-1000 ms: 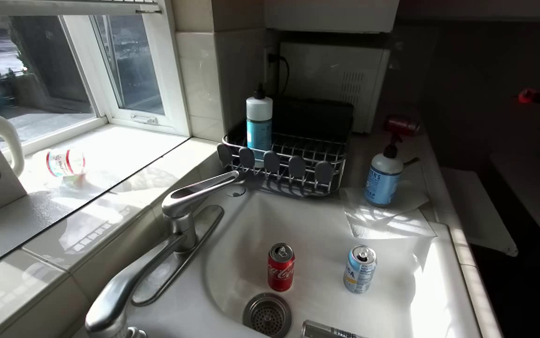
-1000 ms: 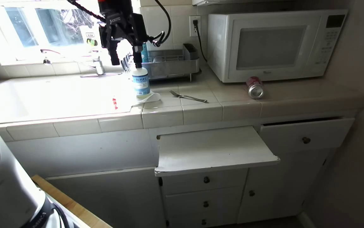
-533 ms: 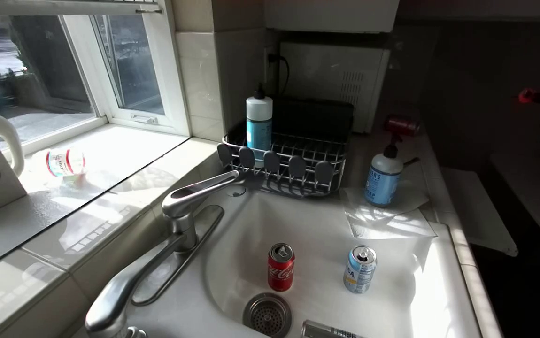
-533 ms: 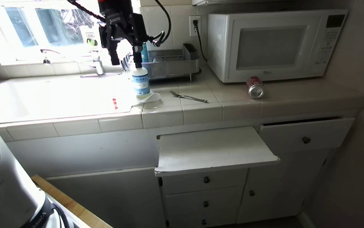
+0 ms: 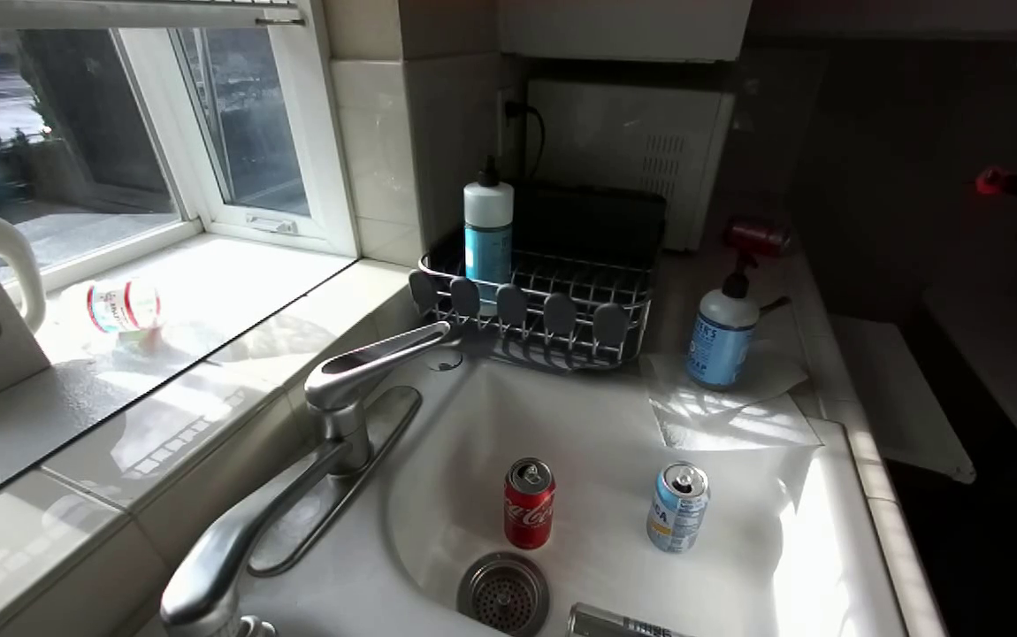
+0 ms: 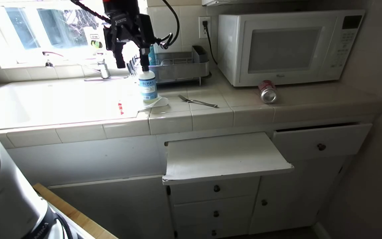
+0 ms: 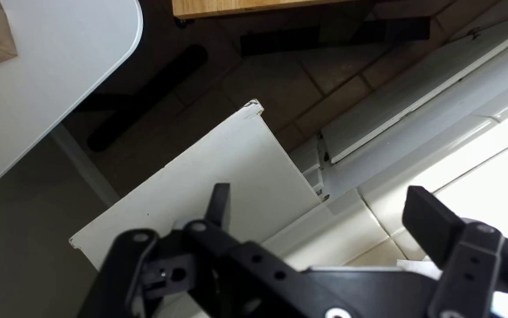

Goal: Put the silver fork on the shelf.

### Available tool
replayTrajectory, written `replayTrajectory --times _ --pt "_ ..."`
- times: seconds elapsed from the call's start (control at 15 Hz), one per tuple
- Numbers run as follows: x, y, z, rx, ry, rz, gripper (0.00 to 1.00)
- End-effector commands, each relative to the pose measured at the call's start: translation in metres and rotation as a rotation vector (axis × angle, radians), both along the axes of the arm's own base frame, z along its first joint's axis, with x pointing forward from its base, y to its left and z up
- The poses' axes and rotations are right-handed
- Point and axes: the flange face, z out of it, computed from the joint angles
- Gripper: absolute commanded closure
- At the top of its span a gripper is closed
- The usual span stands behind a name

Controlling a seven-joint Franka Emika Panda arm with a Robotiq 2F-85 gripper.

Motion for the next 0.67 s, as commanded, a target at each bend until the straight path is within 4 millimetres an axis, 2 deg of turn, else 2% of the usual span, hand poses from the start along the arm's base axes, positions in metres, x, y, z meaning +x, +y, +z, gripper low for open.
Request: replayTrajectory --times 0.0,0.2,0.4,0.6 --pt "0.014 0.007 0.000 0.058 -0.034 0.174 0.00" --pt "0.038 0.012 -0.008 0.089 -0.064 0.334 0.00" --pt "0.071 0.002 -0.019 0.111 -0.089 0.503 0.00" --pt "0.107 -0.017 -0.029 0.134 -0.097 0.670 0.00"
